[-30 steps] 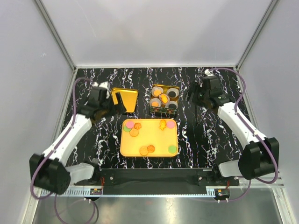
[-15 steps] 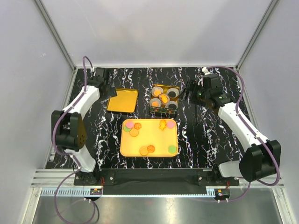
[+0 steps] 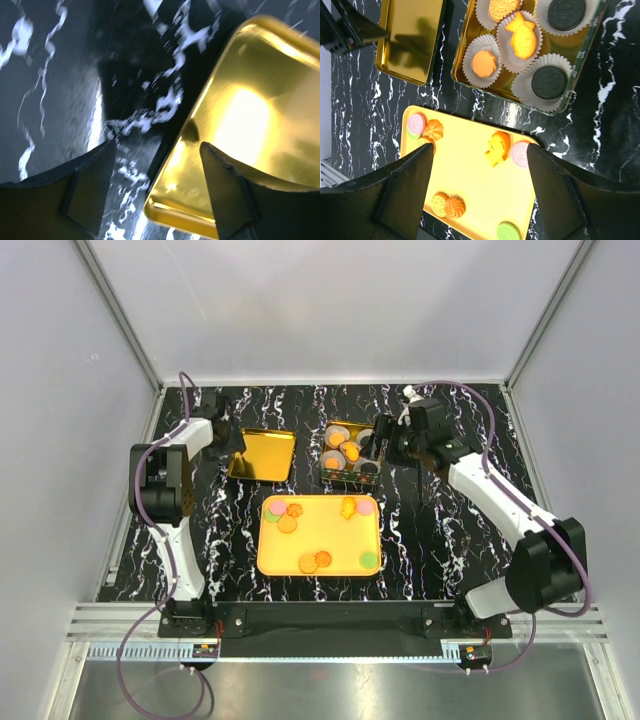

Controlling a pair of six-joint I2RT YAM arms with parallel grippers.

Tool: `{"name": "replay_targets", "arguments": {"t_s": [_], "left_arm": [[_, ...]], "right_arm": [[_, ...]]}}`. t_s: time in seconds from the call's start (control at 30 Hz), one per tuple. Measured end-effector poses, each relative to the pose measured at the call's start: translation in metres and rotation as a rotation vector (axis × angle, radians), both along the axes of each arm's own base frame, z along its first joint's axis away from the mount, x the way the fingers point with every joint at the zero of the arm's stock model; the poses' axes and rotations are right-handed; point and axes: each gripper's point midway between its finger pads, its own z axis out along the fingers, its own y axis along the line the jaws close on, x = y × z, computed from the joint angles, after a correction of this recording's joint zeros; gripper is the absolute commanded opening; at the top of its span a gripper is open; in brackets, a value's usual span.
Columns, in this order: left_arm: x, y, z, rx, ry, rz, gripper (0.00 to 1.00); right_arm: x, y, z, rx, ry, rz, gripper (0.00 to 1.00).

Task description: Pack the cookies

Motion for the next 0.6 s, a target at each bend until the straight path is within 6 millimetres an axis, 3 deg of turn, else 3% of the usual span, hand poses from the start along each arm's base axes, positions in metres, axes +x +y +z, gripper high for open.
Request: {"name": "replay_targets", "arguments": {"t_s": [0.13, 0.17, 0.27, 0.43, 0.5, 0.6], "left_arm": [[0.019, -0.002, 0.004, -0.011, -0.028, -0.02, 0.52], [0.02, -0.001, 0.005, -0.014, -0.031, -0.019, 0.41], [0.019, 0.0, 0.001, -0.031, -0.02, -0.015, 0.28], [0.025, -0.003, -0.003, -0.056, -0.002, -0.022, 0.14], [0.027, -0.005, -0.005, -0.068, 0.004, -0.025, 0.0], [0.028, -0.007, -0.004, -0.105, 0.011, -0.015, 0.0]], "right_arm": [[0.008, 0.016, -0.008, -0.008, 0.023, 0.03, 0.82], [0.011, 0.021, -0.009, -0.007, 0.026, 0.04, 0.82], [0.021, 0.039, -0.01, 0.004, 0.033, 0.08, 0.82], [0.047, 0.077, -0.02, 0.039, 0.055, 0.164, 0.81], [0.057, 0.091, -0.031, 0.045, 0.074, 0.188, 0.81], [0.067, 0.111, -0.049, 0.052, 0.108, 0.226, 0.81]]}}
